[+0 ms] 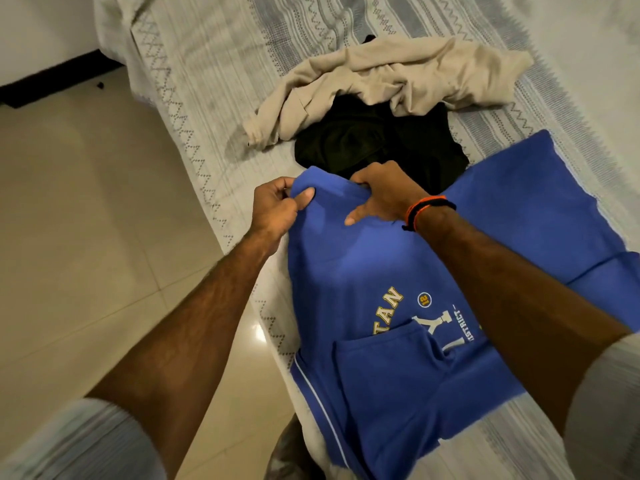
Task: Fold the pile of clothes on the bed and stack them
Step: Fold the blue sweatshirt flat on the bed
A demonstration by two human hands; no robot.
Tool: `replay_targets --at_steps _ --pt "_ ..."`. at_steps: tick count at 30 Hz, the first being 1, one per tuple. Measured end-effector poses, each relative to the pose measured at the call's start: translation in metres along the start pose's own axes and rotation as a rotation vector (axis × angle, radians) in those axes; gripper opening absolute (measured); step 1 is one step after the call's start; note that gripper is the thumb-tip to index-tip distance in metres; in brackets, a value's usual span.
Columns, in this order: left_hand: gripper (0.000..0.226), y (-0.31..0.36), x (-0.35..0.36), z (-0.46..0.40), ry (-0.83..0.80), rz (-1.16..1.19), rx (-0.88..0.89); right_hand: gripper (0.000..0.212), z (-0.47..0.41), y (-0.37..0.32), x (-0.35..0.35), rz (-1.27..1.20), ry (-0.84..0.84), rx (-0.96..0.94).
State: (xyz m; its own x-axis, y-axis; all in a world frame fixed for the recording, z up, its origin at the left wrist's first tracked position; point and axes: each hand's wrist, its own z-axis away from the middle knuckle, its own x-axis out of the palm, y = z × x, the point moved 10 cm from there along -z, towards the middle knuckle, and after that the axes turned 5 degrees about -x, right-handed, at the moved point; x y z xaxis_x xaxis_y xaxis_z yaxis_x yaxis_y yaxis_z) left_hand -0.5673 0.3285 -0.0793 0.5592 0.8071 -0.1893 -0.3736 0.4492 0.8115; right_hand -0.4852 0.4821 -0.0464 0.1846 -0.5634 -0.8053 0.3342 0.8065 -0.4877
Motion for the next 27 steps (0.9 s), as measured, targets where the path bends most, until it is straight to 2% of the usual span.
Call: replay_targets --at_steps 2,6,7,10,13,18,22,25,27 --pt "0.008 0.004 -0.003 0.007 0.023 -0.029 0.039 0.042 0.006 0.004 0.0 0.08 -0.003 0.035" --pt "0.007 0.015 -0.004 0.031 0.06 -0.038 0.115 0.013 0.032 -0.004 -0.017 0.158 0.145 0.015" --pt "0.008 0.018 -0.002 0.038 0.057 -0.043 0.138 0.019 0.04 -0.006 -0.019 0.162 0.174 0.012" --pt "0.011 0.026 0.01 0.071 -0.018 -0.062 0.218 0.03 0.074 -0.01 -0.017 0.125 0.243 -0.037" --pt "0.016 0.012 0.026 0.106 -0.137 -0.074 0.238 0.013 0.116 -0.014 -0.004 0.134 0.251 -0.092" --pt "0.021 -0.049 0.058 0.159 -0.294 -0.26 0.255 0.015 0.184 -0.01 0.044 0.282 0.135 -0.127" --pt "0.021 -0.098 0.09 0.195 -0.367 -0.585 0.257 0.03 0.22 -0.001 0.089 0.357 0.04 -0.144" --pt "0.03 -0.134 0.106 0.216 -0.488 -0.675 0.154 0.036 0.24 0.006 0.123 0.442 -0.043 -0.126" --pt "0.034 -0.142 0.092 0.212 -0.343 -0.588 0.088 0.036 0.25 0.011 0.144 0.48 -0.122 -0.086"
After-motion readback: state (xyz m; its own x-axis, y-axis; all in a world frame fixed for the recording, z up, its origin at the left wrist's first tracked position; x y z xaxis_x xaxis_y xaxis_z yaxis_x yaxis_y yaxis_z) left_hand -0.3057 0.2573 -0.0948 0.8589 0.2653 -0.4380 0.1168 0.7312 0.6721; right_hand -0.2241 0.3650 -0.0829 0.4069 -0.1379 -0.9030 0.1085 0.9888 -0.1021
